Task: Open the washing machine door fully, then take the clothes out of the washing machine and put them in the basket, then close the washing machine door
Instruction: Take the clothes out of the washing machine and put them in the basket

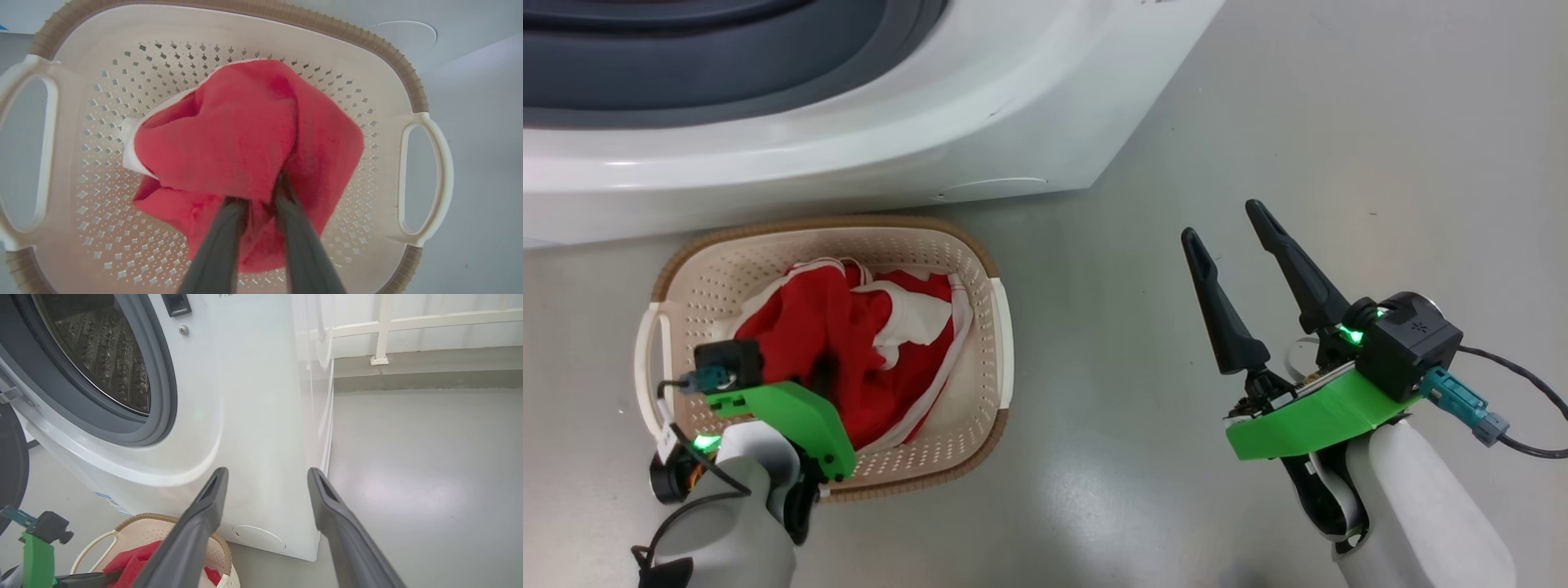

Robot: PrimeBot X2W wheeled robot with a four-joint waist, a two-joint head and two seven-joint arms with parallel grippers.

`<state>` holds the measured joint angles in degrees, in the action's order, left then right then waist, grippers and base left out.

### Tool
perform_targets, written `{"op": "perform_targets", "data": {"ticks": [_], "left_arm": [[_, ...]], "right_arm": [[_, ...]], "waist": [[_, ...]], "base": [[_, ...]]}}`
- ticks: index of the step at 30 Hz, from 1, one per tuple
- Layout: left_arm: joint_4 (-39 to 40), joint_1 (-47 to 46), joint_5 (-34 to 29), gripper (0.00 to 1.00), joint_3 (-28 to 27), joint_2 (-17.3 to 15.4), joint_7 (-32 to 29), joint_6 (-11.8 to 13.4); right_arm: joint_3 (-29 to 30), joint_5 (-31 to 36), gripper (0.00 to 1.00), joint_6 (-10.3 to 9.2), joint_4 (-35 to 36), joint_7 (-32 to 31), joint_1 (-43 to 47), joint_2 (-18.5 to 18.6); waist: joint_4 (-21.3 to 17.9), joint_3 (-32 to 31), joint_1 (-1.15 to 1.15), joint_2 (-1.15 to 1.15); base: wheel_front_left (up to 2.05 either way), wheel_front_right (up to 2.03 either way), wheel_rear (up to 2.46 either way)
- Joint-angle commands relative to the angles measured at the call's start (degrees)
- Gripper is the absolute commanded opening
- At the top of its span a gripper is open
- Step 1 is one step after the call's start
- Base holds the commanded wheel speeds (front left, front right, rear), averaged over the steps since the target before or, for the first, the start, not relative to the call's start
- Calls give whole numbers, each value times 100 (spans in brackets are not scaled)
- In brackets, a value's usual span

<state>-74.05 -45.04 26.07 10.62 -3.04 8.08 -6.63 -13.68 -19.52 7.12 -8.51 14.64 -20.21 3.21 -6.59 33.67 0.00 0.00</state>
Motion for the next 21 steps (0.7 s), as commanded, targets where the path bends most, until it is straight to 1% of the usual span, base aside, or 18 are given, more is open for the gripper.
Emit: {"op": "perform_targets", "data": {"ticks": [1,7,14,18,21], "left_arm": [[34,22,42,100,-122,-218,153,17],[33,73,138,100,-121,-161,364,-25],[298,278,82,100,175,-61,620,-77],[656,454,77,100,260,-40,681,-82],[1247,668,86,100,181,-54,688,-84]], "right_arm": [[-82,-25,100,36,105,36,11,-34],[-13,-56,100,36,57,36,32,-34],[12,-66,100,36,-65,36,109,-34],[46,-21,100,36,-143,36,139,-34],[114,11,100,36,-214,36,196,-34]], "waist": [[21,-34,0,0],[108,-227,0,0],[281,-655,0,0],[372,-931,0,0],[446,-1164,0,0]], "base": [[0,0,0],[0,0,0],[0,0,0],[0,0,0],[0,0,0]]}}
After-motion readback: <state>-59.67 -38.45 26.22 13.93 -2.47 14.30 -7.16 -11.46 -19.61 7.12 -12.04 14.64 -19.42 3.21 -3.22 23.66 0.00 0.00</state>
